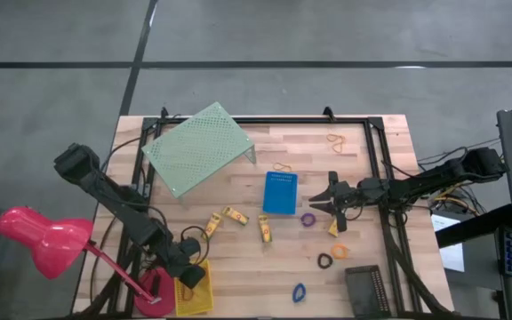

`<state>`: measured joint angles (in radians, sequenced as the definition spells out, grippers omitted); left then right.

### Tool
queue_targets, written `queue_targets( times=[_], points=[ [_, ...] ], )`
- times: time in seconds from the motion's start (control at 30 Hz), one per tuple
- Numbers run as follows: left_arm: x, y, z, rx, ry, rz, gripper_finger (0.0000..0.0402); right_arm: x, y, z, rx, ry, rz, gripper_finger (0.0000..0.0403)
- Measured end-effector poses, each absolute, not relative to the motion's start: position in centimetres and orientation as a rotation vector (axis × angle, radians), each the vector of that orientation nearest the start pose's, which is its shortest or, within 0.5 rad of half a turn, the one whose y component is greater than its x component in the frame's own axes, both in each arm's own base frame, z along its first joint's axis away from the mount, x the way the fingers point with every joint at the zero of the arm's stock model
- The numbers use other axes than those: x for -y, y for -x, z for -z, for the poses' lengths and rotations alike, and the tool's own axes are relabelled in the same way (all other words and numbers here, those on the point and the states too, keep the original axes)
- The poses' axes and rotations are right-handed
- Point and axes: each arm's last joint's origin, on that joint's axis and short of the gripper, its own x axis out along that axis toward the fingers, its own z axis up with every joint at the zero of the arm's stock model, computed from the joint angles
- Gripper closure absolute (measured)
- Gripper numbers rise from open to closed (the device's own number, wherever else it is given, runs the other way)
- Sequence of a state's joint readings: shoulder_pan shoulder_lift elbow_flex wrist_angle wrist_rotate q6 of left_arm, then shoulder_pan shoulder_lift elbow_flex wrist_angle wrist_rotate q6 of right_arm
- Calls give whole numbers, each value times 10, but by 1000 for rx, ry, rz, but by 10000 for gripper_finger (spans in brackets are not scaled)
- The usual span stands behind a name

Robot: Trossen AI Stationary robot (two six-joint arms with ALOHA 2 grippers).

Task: Pick & Place Office Desk Supplies
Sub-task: Put the yellow rubber band into the yellow basket

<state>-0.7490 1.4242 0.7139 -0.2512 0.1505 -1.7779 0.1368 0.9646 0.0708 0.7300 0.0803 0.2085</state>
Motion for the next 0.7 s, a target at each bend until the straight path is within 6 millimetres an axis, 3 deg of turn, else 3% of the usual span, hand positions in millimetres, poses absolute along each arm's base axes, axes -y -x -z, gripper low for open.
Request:
queue_targets(
  times=[0.27, 0.47, 0.7],
  points=[
    [183, -194, -178, -1297, 1206, -144, 250, -20, -164, -151, -168, -190, -39, 324],
    [177, -202, -217, -1039, 995, -26, 247, -20, -164, -151, -168, -190, -39, 334],
    [158, -199, -270, -582, 659, 20, 247, -20, -164, -151, -168, -190, -40, 330]
  ],
)
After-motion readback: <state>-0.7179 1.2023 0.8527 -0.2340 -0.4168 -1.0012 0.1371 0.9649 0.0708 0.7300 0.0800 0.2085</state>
